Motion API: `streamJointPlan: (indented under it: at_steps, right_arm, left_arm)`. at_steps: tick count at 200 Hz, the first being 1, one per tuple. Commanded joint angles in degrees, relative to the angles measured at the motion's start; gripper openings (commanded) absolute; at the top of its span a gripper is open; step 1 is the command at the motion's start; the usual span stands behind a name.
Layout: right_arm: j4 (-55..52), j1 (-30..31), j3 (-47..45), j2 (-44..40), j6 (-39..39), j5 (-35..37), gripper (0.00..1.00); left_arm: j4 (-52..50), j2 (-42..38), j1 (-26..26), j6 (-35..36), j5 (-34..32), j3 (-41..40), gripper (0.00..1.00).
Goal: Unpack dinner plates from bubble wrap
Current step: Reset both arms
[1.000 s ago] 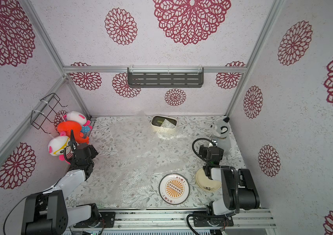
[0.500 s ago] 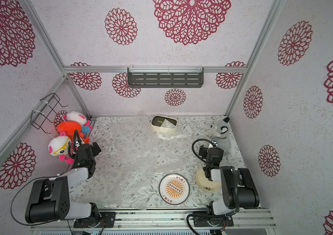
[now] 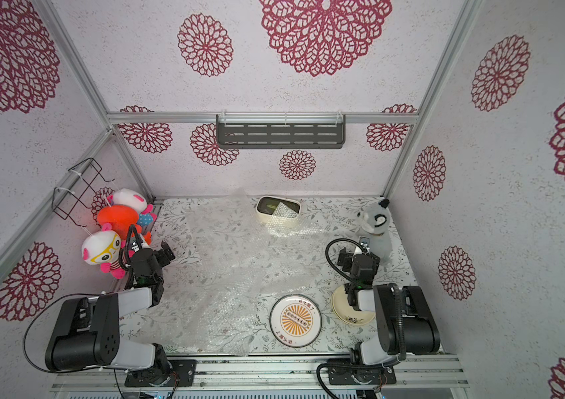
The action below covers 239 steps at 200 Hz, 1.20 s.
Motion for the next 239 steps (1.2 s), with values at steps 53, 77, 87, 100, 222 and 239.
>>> streamJointPlan:
  at_steps: [53,77,87,100,222,239]
  right_arm:
    - [6.01,-0.36,-1.65,-1.07,-0.44,1.12,0.99]
    - [6.45,-0.43,-1.73,-0.81,-0.39,0.82,0.99]
    - [6.54,-0.42,-1.9,-0.82,-0.32,0.68,0.99]
    - [6.8,-0.59,-1.97,-0.74,-0.34,0.44,0.99]
    - [10.11,-0.95,-3.75,-0.63,-0.03,0.33,0.99]
    - [10.95,-0.95,-4.2,-0.5,0.09,0.53,0.99]
  left_arm:
    - [6.64,1.86,0.21,1.72,2.54,-0.84,0.98]
    - [6.92,2.16,0.18,1.63,2.81,-0.93,0.98]
    - [7.33,2.36,0.12,1.63,2.89,-0.95,0.98]
    - [7.85,2.78,0.02,1.72,2.89,-1.02,0.98]
    - [10.98,4.94,-1.62,3.65,0.36,-1.44,0.98]
    - [11.75,5.21,-1.8,4.01,0.1,-1.63,0.98]
